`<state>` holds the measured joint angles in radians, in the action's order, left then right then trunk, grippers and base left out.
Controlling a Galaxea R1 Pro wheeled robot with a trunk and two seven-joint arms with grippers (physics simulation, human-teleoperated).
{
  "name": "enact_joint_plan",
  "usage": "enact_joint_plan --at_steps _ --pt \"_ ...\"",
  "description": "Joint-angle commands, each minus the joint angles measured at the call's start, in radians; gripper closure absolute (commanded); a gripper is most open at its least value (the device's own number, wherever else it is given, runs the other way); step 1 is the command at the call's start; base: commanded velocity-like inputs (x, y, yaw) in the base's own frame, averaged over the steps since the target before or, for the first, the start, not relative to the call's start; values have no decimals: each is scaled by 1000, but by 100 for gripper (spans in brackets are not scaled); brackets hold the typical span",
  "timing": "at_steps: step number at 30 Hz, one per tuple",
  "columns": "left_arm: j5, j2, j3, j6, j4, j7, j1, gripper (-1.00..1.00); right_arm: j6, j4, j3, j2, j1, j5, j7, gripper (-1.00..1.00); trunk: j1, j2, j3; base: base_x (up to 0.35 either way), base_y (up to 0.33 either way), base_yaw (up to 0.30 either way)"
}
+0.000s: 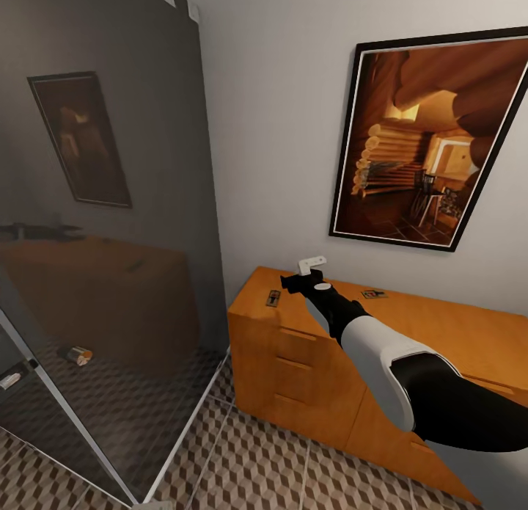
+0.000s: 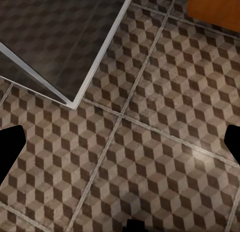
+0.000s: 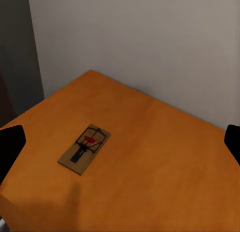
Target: Take the four mousetraps from the cabinet in the bathroom and place them on the bathroom floor. Make sure all four end up on the same floor surface, and ensure that at least two of them are either under or directly next to the same bathroom sink.
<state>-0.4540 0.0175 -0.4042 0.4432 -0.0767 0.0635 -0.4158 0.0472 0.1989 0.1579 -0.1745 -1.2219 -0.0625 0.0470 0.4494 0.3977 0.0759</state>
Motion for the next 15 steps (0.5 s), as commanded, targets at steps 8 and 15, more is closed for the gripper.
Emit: enact_joint_plan --at_steps 8,15 --pt "-4 -1 -8 6 -3 2 -1 -100 5 1 5 0 -1 -7 5 -100 1 2 4 0 0 45" --pt "-4 -1 -8 6 -3 2 -1 -100 5 1 5 0 -1 -7 4 -100 1 2 7 0 0 137"
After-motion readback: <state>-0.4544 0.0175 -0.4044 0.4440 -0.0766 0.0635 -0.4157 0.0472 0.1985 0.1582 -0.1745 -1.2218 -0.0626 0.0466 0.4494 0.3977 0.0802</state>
